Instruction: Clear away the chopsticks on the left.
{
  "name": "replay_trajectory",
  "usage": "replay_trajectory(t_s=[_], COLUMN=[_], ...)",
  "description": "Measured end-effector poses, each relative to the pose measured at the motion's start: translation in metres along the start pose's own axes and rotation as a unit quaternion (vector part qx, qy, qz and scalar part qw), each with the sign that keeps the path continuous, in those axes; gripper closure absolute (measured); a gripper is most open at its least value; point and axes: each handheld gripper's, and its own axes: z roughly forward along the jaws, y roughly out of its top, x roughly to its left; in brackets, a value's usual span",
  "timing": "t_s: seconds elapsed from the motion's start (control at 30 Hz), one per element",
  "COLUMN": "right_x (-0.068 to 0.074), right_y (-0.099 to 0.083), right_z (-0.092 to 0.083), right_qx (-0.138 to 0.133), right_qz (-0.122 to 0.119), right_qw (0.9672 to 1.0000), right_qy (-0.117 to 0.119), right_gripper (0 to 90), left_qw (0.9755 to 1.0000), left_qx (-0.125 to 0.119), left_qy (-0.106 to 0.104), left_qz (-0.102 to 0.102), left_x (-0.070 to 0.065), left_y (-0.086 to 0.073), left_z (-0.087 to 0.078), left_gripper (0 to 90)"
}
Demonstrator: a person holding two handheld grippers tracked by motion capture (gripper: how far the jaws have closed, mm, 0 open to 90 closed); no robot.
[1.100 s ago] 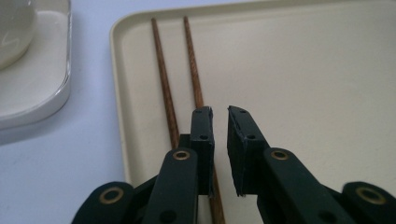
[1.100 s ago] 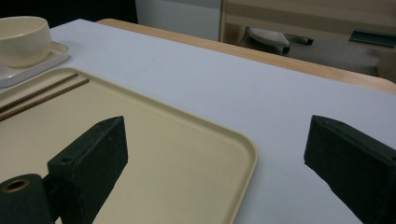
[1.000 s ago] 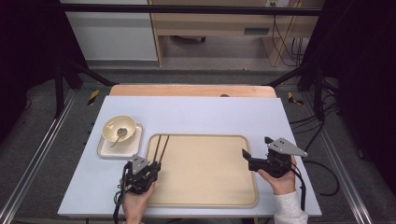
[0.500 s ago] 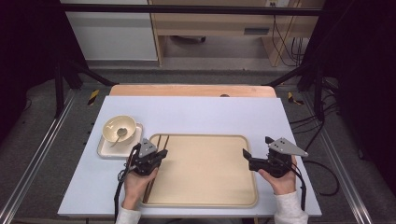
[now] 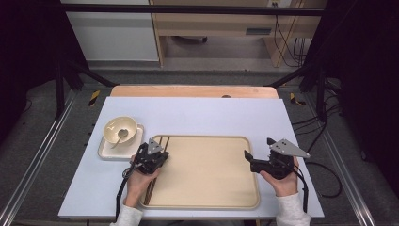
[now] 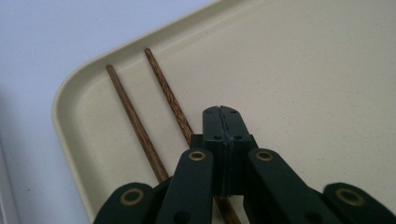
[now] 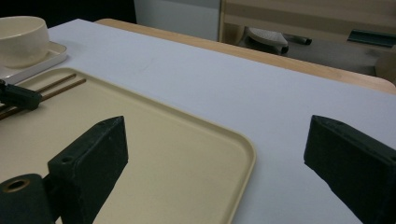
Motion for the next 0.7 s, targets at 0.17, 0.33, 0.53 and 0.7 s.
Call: replay_trajectory(t_s=[0.17, 0.33, 0.53, 0.7], right_x=[-0.0002, -0.0003, 0.0001, -0.0007], right_y=[0.0, 0.0001, 0.0, 0.0001], right_z=[-0.0001, -0.0004, 0.0, -0.0005], right_qx=[0.0, 0.0, 0.0, -0.001], right_qz=[0.001, 0.0, 0.0, 0.0], right_qw=[1.0, 1.0, 1.0, 1.0], right_qy=[0.0, -0.001, 0.0, 0.0], right_gripper=[6.5, 6.5, 6.6, 6.5], left_qw=[1.0, 0.9998, 0.9998, 0.9999], left_qx=[0.001, 0.004, 0.004, -0.001], left_qy=[0.009, 0.015, 0.016, 0.013], left_qz=[-0.002, -0.01, -0.008, -0.007], left_x=[0.0015, 0.0045, 0.005, 0.0047], left_y=[-0.0019, -0.0031, -0.0038, -0.003], left_z=[-0.0023, -0.004, -0.0048, -0.0072], left_gripper=[90.0, 90.0, 90.0, 89.7])
